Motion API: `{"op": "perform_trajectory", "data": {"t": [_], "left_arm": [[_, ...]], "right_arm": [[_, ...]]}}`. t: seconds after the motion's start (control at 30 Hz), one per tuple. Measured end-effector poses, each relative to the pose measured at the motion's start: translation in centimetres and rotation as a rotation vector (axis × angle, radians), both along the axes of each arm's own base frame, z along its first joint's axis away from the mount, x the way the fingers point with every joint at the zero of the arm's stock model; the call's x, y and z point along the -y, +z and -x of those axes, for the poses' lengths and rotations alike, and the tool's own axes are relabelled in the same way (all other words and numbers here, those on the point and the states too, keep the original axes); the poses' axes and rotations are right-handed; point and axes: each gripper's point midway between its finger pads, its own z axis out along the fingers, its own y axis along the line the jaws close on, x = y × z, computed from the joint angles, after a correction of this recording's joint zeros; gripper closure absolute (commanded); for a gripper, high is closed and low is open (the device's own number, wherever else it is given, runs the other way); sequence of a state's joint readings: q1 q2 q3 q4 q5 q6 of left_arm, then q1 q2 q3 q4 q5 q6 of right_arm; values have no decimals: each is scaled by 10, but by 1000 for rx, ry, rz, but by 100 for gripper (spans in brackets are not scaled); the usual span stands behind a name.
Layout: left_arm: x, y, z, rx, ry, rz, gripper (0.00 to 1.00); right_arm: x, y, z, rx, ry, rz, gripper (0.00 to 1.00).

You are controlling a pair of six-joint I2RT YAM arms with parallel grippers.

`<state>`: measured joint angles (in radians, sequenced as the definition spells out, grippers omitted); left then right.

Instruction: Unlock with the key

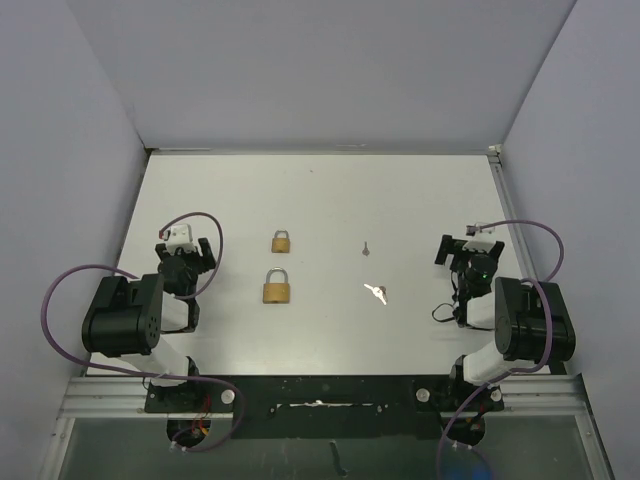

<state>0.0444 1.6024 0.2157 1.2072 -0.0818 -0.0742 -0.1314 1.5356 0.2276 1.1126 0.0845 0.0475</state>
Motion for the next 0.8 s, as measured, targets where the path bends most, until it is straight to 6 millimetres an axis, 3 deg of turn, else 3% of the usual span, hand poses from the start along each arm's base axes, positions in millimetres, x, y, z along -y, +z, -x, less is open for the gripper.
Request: {"op": "perform_trajectory", "data": {"t": [0.63, 0.73, 0.8], "left_arm": [[0, 0, 0, -1, 0, 0, 31], [-4, -1, 1, -6, 27, 0, 31], [-12, -4, 5, -37, 86, 9, 31]], "right_arm": [[-2, -2, 0, -8, 35, -9, 2], [-2, -3, 2, -31, 8, 3, 2], [-8, 7, -2, -54, -2, 13, 2]]}}
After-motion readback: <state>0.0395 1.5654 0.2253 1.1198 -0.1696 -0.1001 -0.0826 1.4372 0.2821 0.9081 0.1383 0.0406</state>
